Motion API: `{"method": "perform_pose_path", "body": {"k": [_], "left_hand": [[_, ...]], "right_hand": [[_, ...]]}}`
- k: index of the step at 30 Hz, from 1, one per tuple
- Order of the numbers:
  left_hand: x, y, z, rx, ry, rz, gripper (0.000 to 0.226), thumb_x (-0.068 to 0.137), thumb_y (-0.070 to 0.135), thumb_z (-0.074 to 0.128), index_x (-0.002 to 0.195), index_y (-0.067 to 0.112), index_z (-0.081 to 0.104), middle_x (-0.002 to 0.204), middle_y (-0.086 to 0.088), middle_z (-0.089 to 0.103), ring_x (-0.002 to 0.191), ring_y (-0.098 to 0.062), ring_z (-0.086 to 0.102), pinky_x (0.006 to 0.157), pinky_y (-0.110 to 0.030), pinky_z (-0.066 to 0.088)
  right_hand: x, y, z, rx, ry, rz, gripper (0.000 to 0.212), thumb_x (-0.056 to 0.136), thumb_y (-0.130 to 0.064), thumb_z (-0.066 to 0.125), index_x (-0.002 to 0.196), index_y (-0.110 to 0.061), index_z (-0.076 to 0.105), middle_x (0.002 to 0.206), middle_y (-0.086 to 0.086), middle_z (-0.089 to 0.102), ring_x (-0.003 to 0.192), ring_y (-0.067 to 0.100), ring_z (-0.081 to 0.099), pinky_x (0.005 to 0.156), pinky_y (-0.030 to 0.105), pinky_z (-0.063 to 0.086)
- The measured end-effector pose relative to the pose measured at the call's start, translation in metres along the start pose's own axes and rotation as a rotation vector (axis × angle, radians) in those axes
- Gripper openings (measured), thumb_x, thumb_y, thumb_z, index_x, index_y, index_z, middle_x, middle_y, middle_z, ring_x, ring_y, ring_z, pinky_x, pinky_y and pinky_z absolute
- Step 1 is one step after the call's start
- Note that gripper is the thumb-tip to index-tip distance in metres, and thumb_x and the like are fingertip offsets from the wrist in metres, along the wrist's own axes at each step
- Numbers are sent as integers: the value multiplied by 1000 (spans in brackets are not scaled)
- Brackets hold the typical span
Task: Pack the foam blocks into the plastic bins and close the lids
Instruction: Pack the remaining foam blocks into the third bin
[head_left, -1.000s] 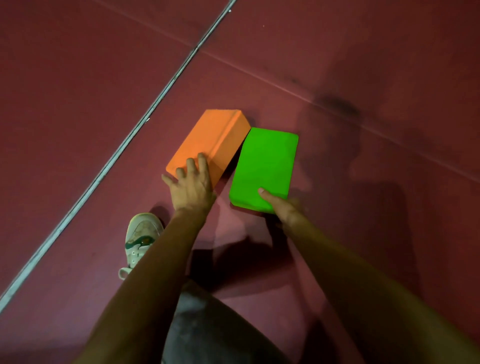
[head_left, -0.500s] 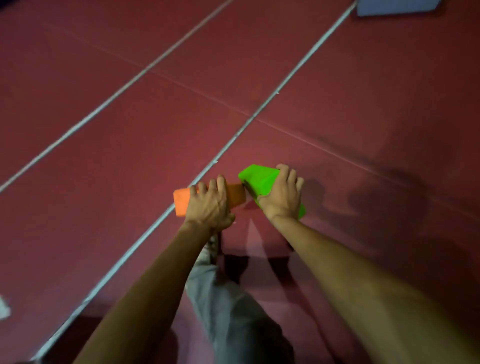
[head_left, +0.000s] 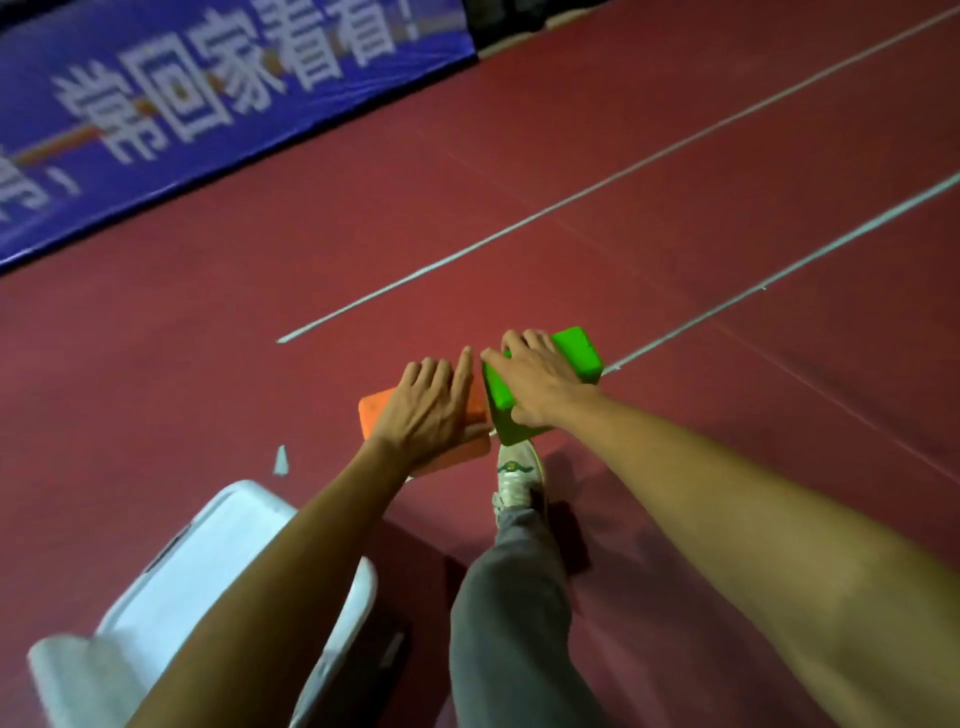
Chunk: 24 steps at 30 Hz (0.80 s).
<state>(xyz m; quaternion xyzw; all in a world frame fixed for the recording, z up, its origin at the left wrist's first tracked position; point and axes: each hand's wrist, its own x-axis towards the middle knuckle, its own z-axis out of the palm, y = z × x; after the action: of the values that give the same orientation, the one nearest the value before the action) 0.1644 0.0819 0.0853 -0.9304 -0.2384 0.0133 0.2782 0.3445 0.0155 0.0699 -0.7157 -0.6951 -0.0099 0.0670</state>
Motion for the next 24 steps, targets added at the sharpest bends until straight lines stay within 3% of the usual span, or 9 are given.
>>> {"method": "perform_pose_path", "body": {"k": [3, 8, 15, 19, 24], "left_hand": [[-54, -34, -18, 57, -35, -80, 115, 79, 83, 42, 149, -7, 31, 100, -17, 57, 87, -34, 52, 78, -46, 40], [-144, -88, -48, 106, -56, -248, 118, 70, 79, 59, 147, -7, 35, 101, -16, 60, 90, -34, 55, 79, -45, 40], [-307, -154, -63, 105, -139, -539, 108, 69, 81, 57, 134, -4, 50, 104, -16, 64, 91, -34, 58, 82, -44, 40], [-414, -180, -79, 107, -205, -687, 92, 69, 88, 48, 111, 7, 58, 91, -10, 65, 83, -31, 61, 77, -41, 38], [-554, -178, -103, 184, -293, -852, 83, 65, 80, 61, 106, 8, 59, 90, -9, 64, 83, -31, 60, 76, -41, 39]], "right_hand": [[7, -61, -26, -33, -37, -132, 81, 71, -26, 76, 143, -20, 39, 132, 10, 43, 120, 33, 44, 105, 44, 36], [20, -159, -63, 23, -81, -276, 82, 73, -19, 74, 146, -18, 35, 133, 9, 42, 123, 33, 43, 100, 45, 39], [39, -333, -93, -27, -53, -593, 73, 70, -14, 71, 138, -16, 43, 127, 7, 45, 118, 30, 46, 103, 44, 42], [30, -446, -99, -54, -12, -798, 73, 71, -18, 69, 139, -18, 43, 125, 7, 47, 115, 30, 47, 98, 43, 43], [-5, -587, -94, -53, -51, -1041, 72, 70, -19, 69, 138, -20, 44, 123, 6, 47, 113, 30, 49, 93, 42, 44]]}}
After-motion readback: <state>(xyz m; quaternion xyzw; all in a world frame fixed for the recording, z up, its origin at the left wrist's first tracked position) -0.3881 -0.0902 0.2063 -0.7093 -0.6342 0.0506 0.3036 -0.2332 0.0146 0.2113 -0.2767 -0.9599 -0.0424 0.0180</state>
